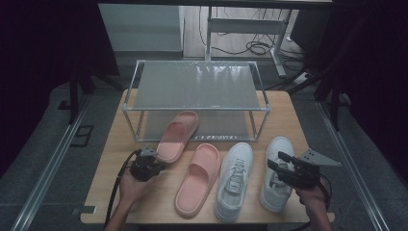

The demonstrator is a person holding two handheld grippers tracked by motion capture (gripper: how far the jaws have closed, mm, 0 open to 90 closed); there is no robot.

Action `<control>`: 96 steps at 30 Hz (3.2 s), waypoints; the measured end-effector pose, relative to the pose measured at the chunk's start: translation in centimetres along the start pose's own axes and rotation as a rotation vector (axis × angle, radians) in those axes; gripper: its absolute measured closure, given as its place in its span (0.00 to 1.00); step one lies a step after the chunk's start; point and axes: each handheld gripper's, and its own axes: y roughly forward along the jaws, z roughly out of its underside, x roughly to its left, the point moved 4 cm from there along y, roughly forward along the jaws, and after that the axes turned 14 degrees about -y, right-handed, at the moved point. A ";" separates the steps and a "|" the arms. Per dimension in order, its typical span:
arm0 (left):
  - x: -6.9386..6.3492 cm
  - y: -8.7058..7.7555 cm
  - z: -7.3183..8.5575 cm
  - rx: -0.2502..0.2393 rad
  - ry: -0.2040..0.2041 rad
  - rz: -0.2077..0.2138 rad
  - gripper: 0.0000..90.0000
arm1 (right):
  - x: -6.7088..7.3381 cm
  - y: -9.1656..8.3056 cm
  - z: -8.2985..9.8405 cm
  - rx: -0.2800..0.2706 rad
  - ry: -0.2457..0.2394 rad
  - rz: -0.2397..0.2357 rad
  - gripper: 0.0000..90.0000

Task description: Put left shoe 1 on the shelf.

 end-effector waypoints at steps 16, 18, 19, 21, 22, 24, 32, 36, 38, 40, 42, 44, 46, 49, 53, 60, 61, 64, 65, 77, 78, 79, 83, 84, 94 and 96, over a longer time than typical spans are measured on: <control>-0.4 1.3 -0.7 0.006 0.015 0.001 1.00 | -0.2 -0.2 0.0 -0.009 0.000 0.010 0.49; -0.4 1.4 -1.0 0.003 0.010 0.000 1.00 | -0.3 -0.3 -0.1 -0.009 0.000 0.011 0.49; -0.4 1.6 -1.1 -0.003 0.007 -0.002 1.00 | -0.3 -0.3 0.0 -0.009 0.000 0.012 0.49; -0.5 1.8 -1.3 -0.008 0.001 0.000 1.00 | -0.2 -0.2 0.0 -0.008 -0.001 0.012 0.49; -0.5 1.9 -1.5 -0.009 0.000 -0.002 1.00 | -0.2 -0.2 0.0 -0.005 -0.002 0.011 0.49; -0.6 2.2 -1.6 -0.010 -0.004 0.003 1.00 | -0.1 -0.2 -0.1 -0.006 -0.004 0.008 0.49; -1.1 3.1 -2.6 -0.033 0.001 0.002 1.00 | 0.0 -0.3 -0.2 -0.010 -0.006 0.006 0.49; -1.3 3.5 -3.1 -0.037 0.006 0.002 1.00 | 0.0 -0.2 -0.2 -0.008 -0.004 0.007 0.49; -1.3 3.8 -3.2 -0.040 0.009 0.008 1.00 | -0.1 -0.2 -0.1 -0.005 -0.003 0.006 0.49; -1.3 3.9 -3.3 -0.046 0.007 0.007 1.00 | 0.0 -0.2 -0.1 -0.006 -0.002 0.009 0.49; -1.3 4.0 -3.4 -0.044 0.013 0.005 1.00 | 0.0 -0.2 -0.1 -0.006 -0.002 0.007 0.49; -1.3 4.2 -3.6 -0.045 0.015 0.005 1.00 | 0.1 -0.1 -0.1 -0.003 -0.005 0.005 0.49; -1.4 4.5 -3.8 -0.045 0.008 0.005 1.00 | 0.1 0.0 -0.1 -0.002 -0.004 0.004 0.49; -1.6 4.9 -4.1 -0.041 0.017 0.013 1.00 | 0.0 0.0 0.0 -0.001 -0.003 0.005 0.49; -2.0 5.6 -4.5 -0.043 0.016 0.010 1.00 | 0.0 -0.1 0.0 -0.003 -0.001 0.008 0.49; -2.0 6.4 -5.3 -0.045 0.013 0.001 1.00 | -0.1 -0.2 0.0 -0.005 0.000 0.010 0.49; -1.9 6.4 -5.4 -0.046 0.011 0.002 1.00 | -0.1 -0.2 0.0 -0.006 0.001 0.010 0.49; -2.0 6.2 -5.3 -0.044 0.021 0.000 1.00 | -0.1 -0.2 0.0 -0.005 0.001 0.010 0.49; -2.0 6.1 -5.3 -0.045 0.030 0.002 1.00 | -0.1 -0.2 0.0 -0.005 -0.001 0.010 0.49; -0.5 5.0 -4.3 -0.047 0.013 -0.015 1.00 | 0.1 0.0 0.0 0.001 -0.003 0.005 0.49; -0.6 5.1 -4.4 -0.050 0.008 -0.012 1.00 | 0.1 0.1 0.0 0.002 -0.004 0.004 0.49; -0.6 5.2 -4.5 -0.045 0.015 -0.016 1.00 | 0.1 0.1 0.0 0.002 -0.003 0.003 0.49; -0.7 5.8 -5.2 -0.033 0.032 -0.022 1.00 | 0.0 0.1 0.1 0.002 -0.003 0.005 0.49; -0.7 5.9 -5.3 -0.033 0.030 -0.021 1.00 | 0.0 0.0 0.1 0.001 -0.003 0.005 0.49; -0.6 7.5 -7.0 -0.045 0.001 -0.015 1.00 | -0.1 -0.1 0.0 -0.002 0.000 0.008 0.49; -0.6 7.9 -7.2 -0.048 0.000 -0.021 1.00 | -0.2 -0.2 0.0 0.000 -0.002 0.008 0.49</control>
